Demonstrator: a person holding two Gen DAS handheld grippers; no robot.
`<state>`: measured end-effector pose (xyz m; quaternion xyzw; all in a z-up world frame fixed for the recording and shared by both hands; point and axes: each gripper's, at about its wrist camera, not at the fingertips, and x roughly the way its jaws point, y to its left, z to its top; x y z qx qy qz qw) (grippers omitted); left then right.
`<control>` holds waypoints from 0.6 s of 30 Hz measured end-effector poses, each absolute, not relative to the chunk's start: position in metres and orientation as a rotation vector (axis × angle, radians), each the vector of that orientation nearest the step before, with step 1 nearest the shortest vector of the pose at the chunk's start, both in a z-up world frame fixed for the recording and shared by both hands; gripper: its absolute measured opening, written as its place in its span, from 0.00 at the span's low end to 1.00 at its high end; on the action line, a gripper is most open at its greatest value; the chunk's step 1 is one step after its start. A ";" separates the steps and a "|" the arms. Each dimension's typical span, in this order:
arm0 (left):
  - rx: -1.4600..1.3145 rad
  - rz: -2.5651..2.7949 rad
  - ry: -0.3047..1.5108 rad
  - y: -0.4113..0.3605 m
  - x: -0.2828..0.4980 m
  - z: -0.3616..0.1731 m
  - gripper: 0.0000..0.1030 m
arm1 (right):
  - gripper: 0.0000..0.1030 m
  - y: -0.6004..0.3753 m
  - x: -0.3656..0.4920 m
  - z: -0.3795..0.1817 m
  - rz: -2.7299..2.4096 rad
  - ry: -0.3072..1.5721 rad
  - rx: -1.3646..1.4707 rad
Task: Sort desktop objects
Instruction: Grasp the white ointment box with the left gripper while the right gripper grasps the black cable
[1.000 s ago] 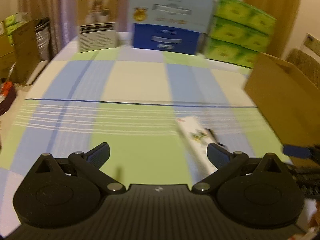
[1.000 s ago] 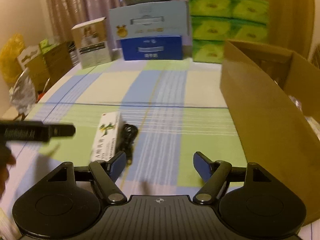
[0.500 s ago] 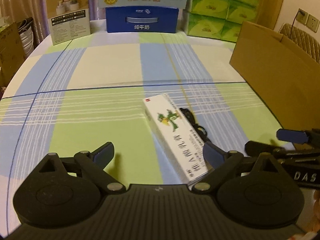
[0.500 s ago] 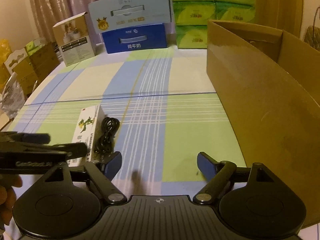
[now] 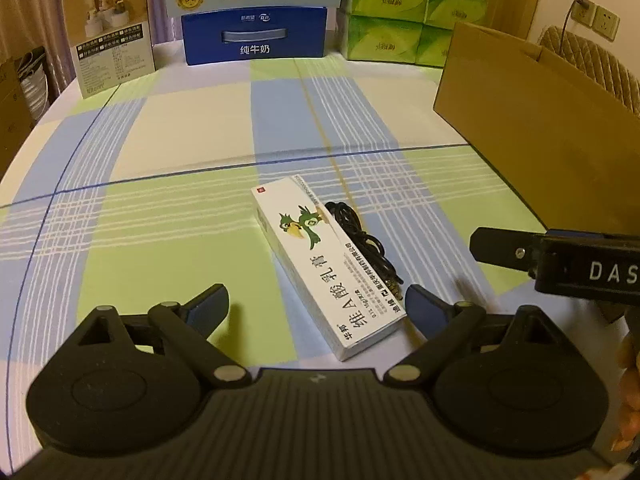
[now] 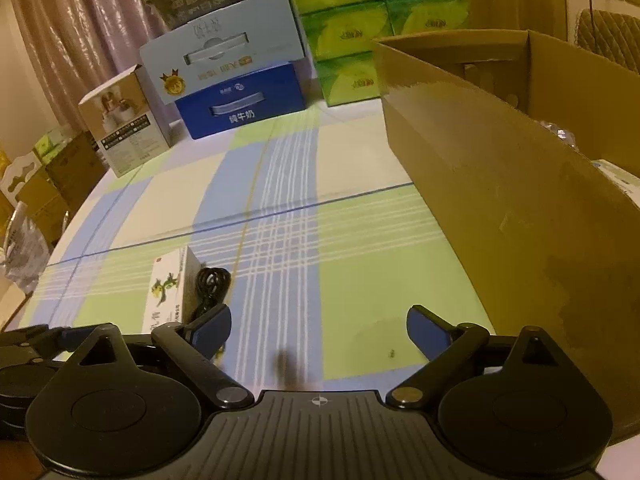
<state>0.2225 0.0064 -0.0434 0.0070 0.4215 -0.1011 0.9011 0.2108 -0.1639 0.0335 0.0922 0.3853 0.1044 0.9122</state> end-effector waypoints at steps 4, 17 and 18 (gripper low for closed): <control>0.039 -0.164 0.869 0.014 0.220 -0.043 0.89 | 0.90 -0.161 0.210 0.035 0.223 0.787 0.188; 0.167 -0.243 0.850 0.014 0.241 -0.043 0.43 | 0.90 -0.156 0.212 0.032 0.232 0.786 0.165; 0.163 -0.253 0.866 0.014 0.243 -0.045 0.32 | 0.90 -0.155 0.212 0.032 0.234 0.786 0.160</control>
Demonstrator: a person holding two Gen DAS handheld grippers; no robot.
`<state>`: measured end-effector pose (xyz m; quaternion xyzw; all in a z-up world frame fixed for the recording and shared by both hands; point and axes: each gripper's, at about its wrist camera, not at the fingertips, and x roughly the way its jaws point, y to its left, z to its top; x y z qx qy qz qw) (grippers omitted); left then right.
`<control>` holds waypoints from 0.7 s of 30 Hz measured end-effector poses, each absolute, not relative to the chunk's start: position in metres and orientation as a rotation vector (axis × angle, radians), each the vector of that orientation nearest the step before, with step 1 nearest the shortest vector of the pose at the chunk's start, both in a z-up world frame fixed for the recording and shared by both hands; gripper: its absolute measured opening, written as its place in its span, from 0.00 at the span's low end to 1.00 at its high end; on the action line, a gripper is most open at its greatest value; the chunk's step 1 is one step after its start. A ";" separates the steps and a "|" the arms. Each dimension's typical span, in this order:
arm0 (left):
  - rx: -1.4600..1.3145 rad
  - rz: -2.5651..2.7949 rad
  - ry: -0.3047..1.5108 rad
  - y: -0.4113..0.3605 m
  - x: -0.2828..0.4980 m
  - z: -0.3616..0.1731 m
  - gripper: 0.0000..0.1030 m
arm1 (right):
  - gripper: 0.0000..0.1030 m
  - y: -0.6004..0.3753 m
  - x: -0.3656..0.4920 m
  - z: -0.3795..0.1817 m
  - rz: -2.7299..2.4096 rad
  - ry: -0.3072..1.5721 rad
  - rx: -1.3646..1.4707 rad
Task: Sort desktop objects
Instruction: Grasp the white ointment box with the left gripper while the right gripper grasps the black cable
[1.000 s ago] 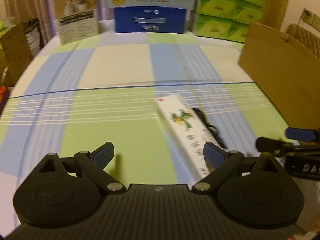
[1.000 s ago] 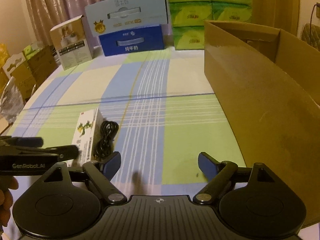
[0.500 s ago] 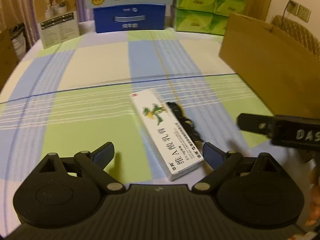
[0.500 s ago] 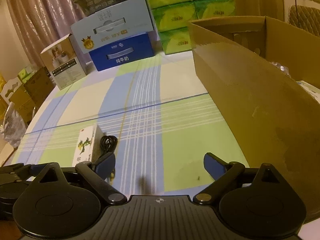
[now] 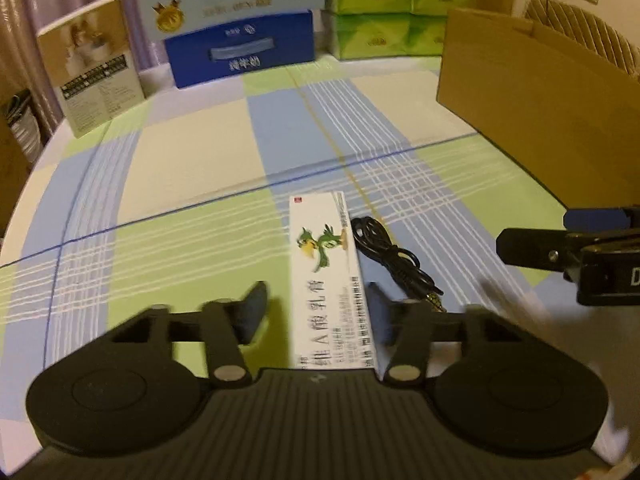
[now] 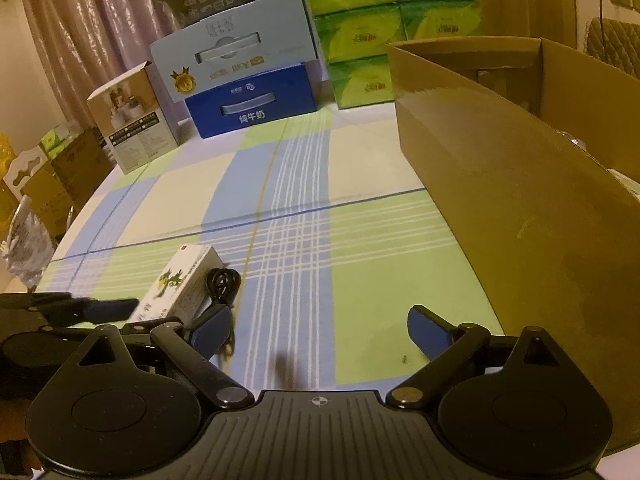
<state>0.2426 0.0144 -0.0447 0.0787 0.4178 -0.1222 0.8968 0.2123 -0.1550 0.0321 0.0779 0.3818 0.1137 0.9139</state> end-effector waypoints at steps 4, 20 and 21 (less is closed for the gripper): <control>0.168 -0.223 0.893 0.025 0.239 -0.041 0.32 | 0.90 -0.146 0.210 0.034 0.280 0.770 0.120; 0.081 -0.130 0.909 0.065 0.235 -0.039 0.32 | 0.40 -0.060 0.211 -0.005 0.459 0.723 -0.232; 0.077 -0.129 0.904 0.065 0.235 -0.039 0.32 | 0.40 -0.061 0.212 -0.005 0.458 0.723 -0.226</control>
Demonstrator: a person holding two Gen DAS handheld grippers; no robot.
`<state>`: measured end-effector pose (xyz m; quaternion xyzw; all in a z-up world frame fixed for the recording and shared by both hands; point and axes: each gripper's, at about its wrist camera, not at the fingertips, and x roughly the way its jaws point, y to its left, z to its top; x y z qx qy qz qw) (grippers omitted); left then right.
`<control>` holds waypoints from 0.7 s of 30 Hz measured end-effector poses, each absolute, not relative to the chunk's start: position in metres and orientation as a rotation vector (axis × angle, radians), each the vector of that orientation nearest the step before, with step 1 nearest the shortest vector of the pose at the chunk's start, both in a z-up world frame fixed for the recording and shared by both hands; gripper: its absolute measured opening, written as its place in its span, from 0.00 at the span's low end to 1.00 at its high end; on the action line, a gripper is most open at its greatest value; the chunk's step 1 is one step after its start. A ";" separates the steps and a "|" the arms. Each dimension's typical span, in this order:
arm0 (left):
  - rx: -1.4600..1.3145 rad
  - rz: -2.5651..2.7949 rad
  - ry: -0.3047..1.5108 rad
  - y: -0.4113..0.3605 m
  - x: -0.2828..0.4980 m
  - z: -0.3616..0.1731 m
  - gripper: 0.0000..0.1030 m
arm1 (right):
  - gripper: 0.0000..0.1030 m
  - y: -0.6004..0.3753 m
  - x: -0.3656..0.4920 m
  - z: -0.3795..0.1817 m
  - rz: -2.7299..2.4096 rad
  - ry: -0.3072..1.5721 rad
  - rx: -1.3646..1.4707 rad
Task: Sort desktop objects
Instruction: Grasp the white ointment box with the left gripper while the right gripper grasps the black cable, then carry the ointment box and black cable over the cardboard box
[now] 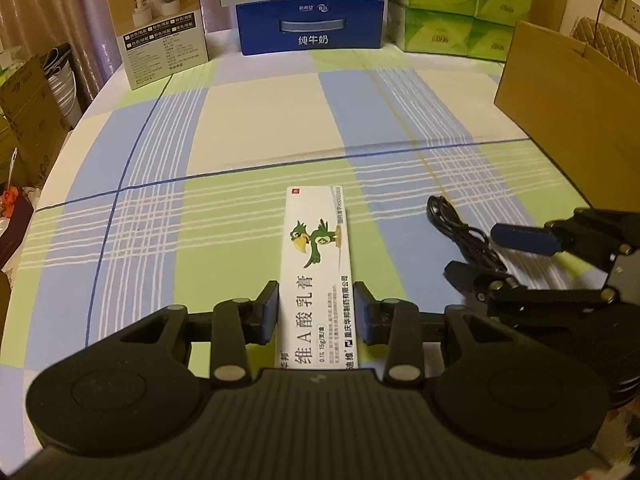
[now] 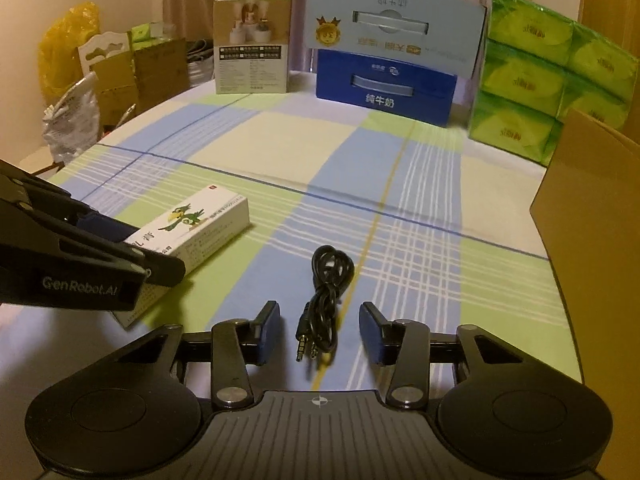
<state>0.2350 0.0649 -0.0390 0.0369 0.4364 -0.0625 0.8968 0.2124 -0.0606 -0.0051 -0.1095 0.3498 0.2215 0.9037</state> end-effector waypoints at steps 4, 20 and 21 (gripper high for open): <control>0.063 -0.128 0.897 0.065 0.238 -0.040 0.35 | 0.40 -0.061 0.212 -0.004 0.463 0.729 -0.203; -0.019 -0.129 0.888 0.066 0.243 -0.046 0.35 | 0.11 -0.062 0.214 -0.002 0.481 0.737 -0.148; -0.014 -0.128 0.886 0.065 0.243 -0.047 0.35 | 0.11 -0.062 0.214 -0.002 0.479 0.737 -0.147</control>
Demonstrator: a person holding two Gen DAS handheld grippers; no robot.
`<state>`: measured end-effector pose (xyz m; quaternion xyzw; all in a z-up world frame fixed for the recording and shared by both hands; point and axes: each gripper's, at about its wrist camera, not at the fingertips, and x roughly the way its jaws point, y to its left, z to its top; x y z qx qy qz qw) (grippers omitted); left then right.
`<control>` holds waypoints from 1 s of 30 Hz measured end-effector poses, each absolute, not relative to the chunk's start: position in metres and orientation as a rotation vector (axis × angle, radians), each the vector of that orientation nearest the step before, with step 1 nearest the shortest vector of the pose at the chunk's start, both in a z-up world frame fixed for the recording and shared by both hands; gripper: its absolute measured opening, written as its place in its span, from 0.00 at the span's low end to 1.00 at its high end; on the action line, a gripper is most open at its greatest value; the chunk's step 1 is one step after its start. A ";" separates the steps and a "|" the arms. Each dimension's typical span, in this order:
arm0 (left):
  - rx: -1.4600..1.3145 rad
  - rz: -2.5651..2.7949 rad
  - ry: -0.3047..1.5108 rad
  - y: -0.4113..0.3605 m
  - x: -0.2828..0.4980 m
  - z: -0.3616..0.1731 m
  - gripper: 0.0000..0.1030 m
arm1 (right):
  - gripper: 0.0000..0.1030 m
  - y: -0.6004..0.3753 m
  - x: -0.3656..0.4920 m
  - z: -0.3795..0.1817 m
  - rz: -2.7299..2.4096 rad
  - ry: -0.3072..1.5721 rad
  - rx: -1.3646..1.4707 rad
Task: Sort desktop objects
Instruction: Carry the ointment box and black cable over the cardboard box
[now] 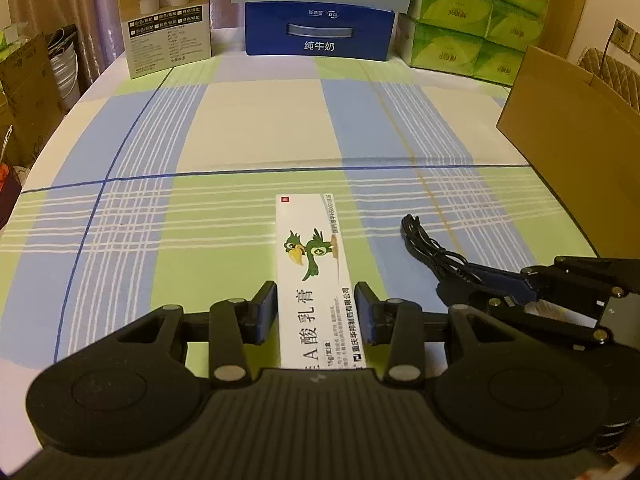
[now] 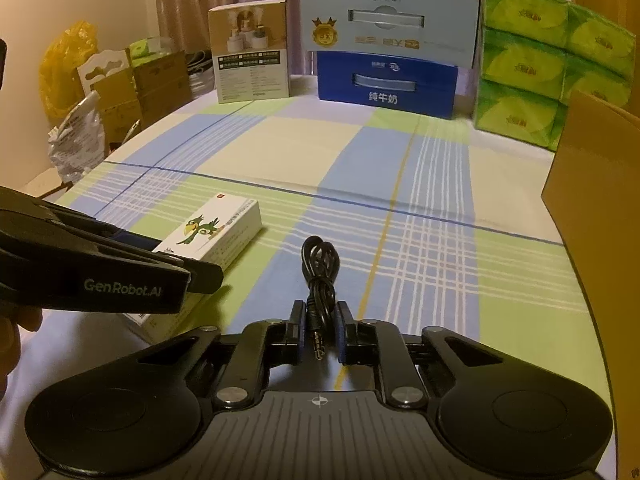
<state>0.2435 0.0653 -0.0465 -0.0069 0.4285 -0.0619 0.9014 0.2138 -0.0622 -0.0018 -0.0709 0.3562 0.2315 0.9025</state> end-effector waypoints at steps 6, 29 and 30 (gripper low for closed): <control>0.025 -0.117 0.870 0.060 0.248 -0.050 0.35 | 0.10 -0.067 0.215 -0.001 0.462 0.740 -0.120; 0.021 -0.147 0.835 0.045 0.228 -0.028 0.32 | 0.10 -0.084 0.207 0.024 0.429 0.701 -0.067; 0.021 -0.149 0.834 0.044 0.227 -0.026 0.32 | 0.10 -0.086 0.205 0.027 0.429 0.696 -0.068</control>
